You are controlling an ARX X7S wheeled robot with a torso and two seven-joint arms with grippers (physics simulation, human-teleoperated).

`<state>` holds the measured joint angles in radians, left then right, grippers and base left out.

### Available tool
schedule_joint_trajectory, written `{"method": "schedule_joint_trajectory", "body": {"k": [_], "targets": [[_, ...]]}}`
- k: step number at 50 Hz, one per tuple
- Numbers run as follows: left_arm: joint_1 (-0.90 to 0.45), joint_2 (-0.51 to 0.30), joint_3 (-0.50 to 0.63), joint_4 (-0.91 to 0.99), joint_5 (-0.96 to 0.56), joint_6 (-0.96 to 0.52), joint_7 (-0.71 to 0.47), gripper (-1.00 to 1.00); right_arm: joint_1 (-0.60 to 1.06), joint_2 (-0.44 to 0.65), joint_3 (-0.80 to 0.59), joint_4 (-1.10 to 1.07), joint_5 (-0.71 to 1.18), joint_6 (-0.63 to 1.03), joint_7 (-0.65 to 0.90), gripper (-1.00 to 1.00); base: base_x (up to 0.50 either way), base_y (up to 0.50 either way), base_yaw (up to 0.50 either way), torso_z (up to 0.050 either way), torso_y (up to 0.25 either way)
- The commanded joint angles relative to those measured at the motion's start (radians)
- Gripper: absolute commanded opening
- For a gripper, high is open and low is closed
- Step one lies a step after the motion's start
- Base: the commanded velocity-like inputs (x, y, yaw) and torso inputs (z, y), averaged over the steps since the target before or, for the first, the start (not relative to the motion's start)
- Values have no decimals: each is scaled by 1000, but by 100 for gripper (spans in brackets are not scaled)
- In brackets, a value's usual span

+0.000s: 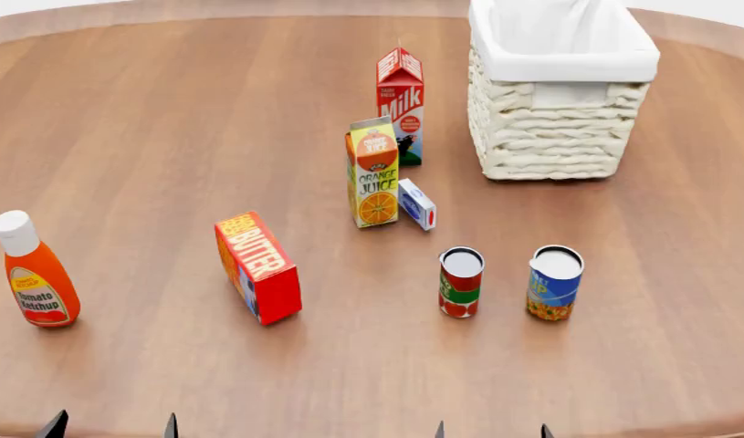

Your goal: Pick up the tomato sauce, and put it in the basket.

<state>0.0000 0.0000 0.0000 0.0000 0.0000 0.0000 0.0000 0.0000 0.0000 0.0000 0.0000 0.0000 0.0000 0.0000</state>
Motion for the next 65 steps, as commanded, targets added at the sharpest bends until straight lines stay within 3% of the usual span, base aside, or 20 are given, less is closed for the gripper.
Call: {"method": "schedule_joint_trajectory", "body": {"k": [1, 3, 4, 6, 21, 31, 39, 47, 65], "targets": [[-4, -15, 15, 2, -25, -13, -15, 100, -12, 14, -19, -42, 23, 3, 19, 100, 0, 0, 0, 0, 0], [7, -24, 20, 40, -42, -16, -25, 100, -28, 24, -34, -72, 30, -26, 26, 100, 0, 0, 0, 0, 0], [143, -34, -5, 190, -90, -79, -40, 100, -132, 30, -61, -222, -76, 124, 60, 100, 0, 0, 0, 0, 0], [126, -38, 4, 397, -139, -116, -26, 100, -135, 47, -84, -403, -69, 98, 45, 100, 0, 0, 0, 0, 0], [117, -68, 44, 356, -125, -83, -77, 100, -106, 59, -91, -367, 4, 118, 94, 100, 0, 0, 0, 0, 0], [266, -97, 44, 668, -86, -6, -126, 100, -288, 89, -106, -794, -10, 113, 133, 100, 0, 0, 0, 0, 0], [356, -117, 47, 805, -91, 55, -137, 100, -377, 114, -131, -946, -33, 77, 145, 100, 0, 0, 0, 0, 0], [360, -130, 54, 806, -91, 66, -147, 100, -377, 133, -138, -953, -6, 73, 145, 100, 32, 0, 0, 0, 0], [353, -148, 71, 792, -83, 63, -175, 100, -371, 156, -147, -950, 7, 76, 166, 100, 500, 0, 0, 0, 0]]}}
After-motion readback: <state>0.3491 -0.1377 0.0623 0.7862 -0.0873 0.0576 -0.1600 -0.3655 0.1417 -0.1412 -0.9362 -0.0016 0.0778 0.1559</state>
